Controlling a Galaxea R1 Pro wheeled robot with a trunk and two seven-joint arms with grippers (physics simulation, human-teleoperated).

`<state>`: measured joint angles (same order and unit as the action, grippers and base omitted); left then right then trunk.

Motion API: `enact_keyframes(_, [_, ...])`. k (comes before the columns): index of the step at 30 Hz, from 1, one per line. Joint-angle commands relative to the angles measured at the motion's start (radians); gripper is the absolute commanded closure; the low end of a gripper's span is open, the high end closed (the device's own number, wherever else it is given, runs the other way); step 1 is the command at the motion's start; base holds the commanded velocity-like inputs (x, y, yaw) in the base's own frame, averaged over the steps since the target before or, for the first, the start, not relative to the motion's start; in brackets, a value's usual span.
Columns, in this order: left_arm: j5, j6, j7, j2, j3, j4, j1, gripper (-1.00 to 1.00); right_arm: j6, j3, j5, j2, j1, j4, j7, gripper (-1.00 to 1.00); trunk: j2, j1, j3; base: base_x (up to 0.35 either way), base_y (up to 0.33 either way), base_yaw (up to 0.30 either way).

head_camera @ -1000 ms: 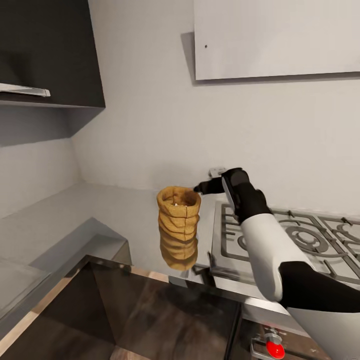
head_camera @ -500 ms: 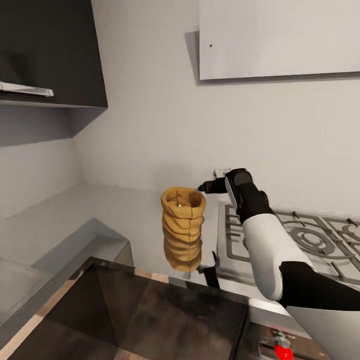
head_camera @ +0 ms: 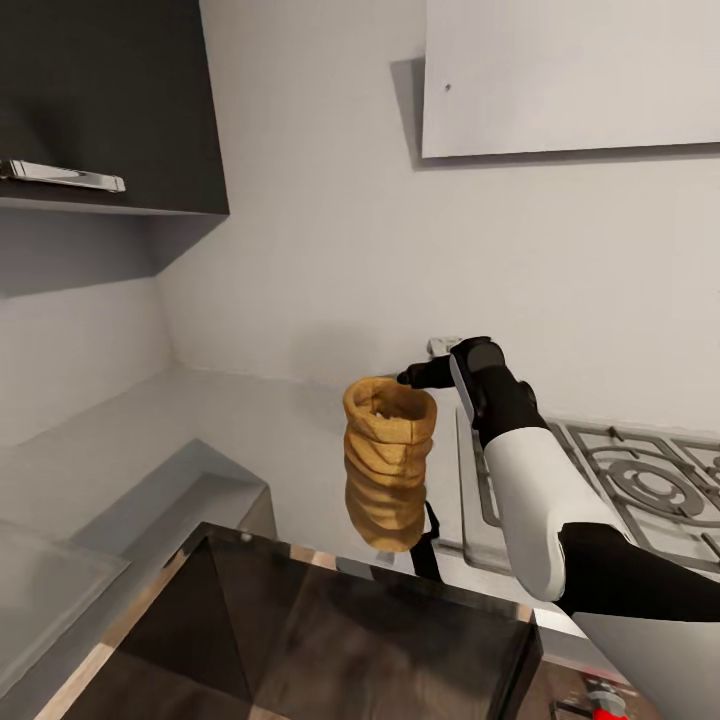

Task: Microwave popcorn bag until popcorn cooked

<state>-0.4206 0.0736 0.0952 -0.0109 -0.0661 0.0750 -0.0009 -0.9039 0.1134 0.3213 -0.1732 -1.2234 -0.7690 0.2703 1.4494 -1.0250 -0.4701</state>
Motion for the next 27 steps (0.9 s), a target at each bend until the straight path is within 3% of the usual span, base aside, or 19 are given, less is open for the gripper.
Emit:
enact_keyframes(1, [0.004, 0.001, 0.001, 0.000, -0.006, 0.001, 0.000, -1.00, -0.006, 0.005, 0.010, -0.001, -0.001, -0.001, 0.009, -1.00, 0.001, 0.000, -0.001, -0.007, 0.001, 0.000])
enact_keyframes(11, [0.004, 0.002, 0.001, 0.002, -0.006, 0.003, -0.001, -1.00, -0.010, 0.005, 0.004, -0.001, -0.001, 0.002, 0.004, -1.00, 0.001, 0.000, -0.001, -0.126, 0.000, 0.000])
enact_keyframes(15, [0.003, 0.002, 0.001, 0.002, -0.006, 0.002, 0.000, -1.00, -0.007, 0.006, 0.000, -0.001, -0.001, 0.026, -0.040, -1.00, 0.001, 0.000, -0.001, -0.022, 0.000, 0.000])
enact_keyframes(27, [0.003, 0.002, 0.001, 0.001, -0.006, 0.002, 0.000, -1.00, -0.013, 0.009, -0.002, -0.001, -0.001, 0.088, -0.072, -1.00, 0.001, 0.000, -0.001, -0.001, 0.000, 0.000])
